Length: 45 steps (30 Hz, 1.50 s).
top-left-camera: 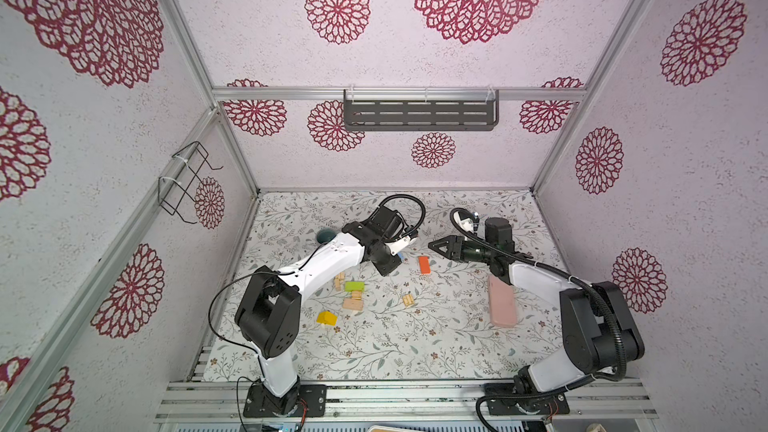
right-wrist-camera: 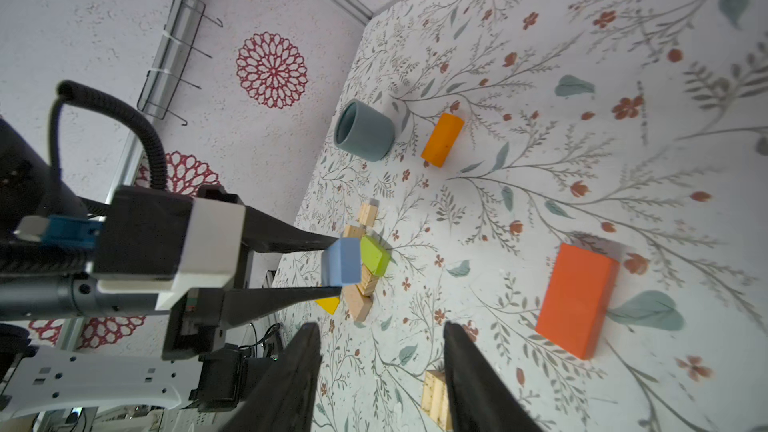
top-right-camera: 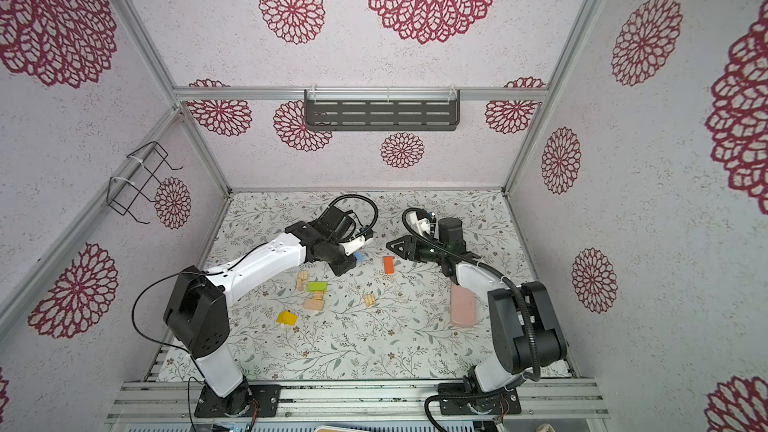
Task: Build the wood block tower
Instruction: 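Lift the light blue block with the left gripper while the right gripper approaches it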
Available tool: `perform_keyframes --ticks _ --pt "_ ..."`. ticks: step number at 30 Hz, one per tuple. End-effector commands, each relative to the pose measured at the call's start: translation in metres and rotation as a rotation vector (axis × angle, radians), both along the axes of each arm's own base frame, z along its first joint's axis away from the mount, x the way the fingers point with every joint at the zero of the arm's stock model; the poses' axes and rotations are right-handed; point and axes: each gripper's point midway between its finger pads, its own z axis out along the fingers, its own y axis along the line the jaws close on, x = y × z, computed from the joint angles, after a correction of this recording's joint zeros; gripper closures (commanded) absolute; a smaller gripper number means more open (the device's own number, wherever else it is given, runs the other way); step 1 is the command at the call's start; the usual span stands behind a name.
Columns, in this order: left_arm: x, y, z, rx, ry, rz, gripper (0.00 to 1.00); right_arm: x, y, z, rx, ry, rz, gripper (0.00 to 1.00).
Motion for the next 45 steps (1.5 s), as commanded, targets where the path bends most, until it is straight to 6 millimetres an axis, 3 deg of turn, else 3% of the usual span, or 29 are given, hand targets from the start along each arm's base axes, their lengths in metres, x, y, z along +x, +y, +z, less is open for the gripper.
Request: perform_keyframes --ticks 1,13,32,45 --pt "0.004 -0.015 0.029 -0.051 -0.079 -0.052 0.79 -0.010 0.018 0.007 0.007 -0.022 0.099 0.50" --pt "0.006 -0.028 0.040 -0.104 -0.115 -0.080 0.79 -0.015 0.051 -0.001 0.000 -0.006 0.177 0.57" --pt "0.007 -0.043 0.040 -0.131 -0.102 -0.104 0.79 -0.010 0.062 -0.001 0.026 -0.017 0.201 0.66" --pt "0.007 -0.048 0.048 -0.163 -0.109 -0.114 0.77 -0.012 0.063 0.000 0.044 -0.020 0.218 0.86"
